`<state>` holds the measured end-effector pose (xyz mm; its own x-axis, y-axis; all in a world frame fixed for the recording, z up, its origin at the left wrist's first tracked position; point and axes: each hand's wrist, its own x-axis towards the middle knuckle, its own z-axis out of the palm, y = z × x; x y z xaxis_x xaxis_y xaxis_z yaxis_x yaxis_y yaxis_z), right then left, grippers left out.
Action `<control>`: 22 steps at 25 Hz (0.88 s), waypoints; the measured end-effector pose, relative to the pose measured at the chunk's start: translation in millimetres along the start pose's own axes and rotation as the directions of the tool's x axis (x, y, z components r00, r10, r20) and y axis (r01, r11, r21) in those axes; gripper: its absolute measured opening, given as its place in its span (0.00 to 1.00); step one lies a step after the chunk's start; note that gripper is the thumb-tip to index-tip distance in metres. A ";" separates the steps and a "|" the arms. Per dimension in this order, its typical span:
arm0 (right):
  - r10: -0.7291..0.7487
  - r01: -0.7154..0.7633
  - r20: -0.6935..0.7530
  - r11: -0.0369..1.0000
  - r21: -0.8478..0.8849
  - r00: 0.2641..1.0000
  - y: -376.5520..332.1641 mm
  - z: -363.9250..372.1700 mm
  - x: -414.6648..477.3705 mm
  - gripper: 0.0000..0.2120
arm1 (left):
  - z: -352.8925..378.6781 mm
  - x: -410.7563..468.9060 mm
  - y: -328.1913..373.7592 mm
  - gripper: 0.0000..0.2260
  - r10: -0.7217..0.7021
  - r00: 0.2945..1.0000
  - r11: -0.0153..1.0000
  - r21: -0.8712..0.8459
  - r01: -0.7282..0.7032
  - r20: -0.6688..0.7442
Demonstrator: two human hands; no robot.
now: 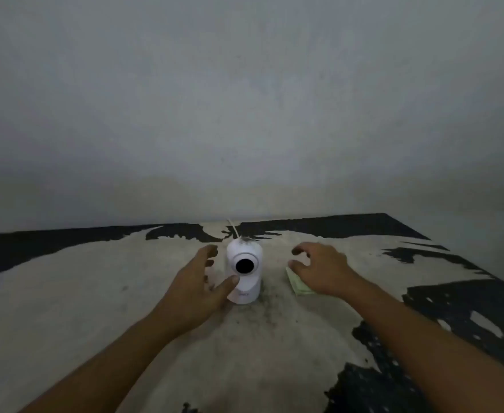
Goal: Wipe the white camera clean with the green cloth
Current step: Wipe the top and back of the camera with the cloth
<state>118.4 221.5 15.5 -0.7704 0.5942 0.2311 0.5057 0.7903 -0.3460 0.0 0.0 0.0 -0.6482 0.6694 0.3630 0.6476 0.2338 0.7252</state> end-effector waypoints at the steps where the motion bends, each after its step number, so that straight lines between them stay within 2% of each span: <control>1: 0.070 -0.070 0.007 0.997 -0.019 0.998 4.6 6.2 -2.4 0.16 | 4.4 0.9 -2.2 0.31 -0.019 1.000 0.999 -0.032 0.020 0.011; 5: 0.287 -0.293 -0.121 0.955 -0.033 0.950 31.1 35.9 -0.6 0.15 | 22.2 8.1 -20.8 0.29 -0.045 0.997 0.990 -0.131 0.052 0.061; 8: 0.290 -0.320 -0.241 0.943 -0.095 0.926 42.4 45.3 5.2 0.17 | 28.9 13.7 -28.2 0.26 -0.013 0.999 0.986 -0.163 0.020 0.045; 11: 0.335 -0.328 -0.221 0.942 0.068 0.916 46.8 50.0 9.6 0.14 | 32.4 16.9 -32.4 0.25 0.028 0.999 0.987 -0.161 -0.023 0.028; 15: 0.272 -0.191 -0.248 0.933 0.305 0.930 46.0 49.9 7.4 0.09 | 37.1 16.2 -35.1 0.28 0.064 0.997 0.985 -0.166 -0.055 0.044; 18: 0.197 -0.081 -0.306 0.932 0.353 0.931 35.3 43.8 3.6 0.04 | 37.7 16.1 -35.3 0.29 0.071 0.996 0.986 -0.153 -0.062 0.056; 22: 0.140 0.014 -0.337 0.910 0.415 0.931 9.9 29.4 8.1 0.04 | 36.2 17.9 -33.5 0.31 0.063 0.996 0.983 -0.176 -0.052 0.060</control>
<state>105.8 229.8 -12.8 -0.5156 0.7139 0.4737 0.2883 0.6652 -0.6888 -18.8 29.7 -39.0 -0.5809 0.7237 0.3725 0.5997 0.0711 0.7971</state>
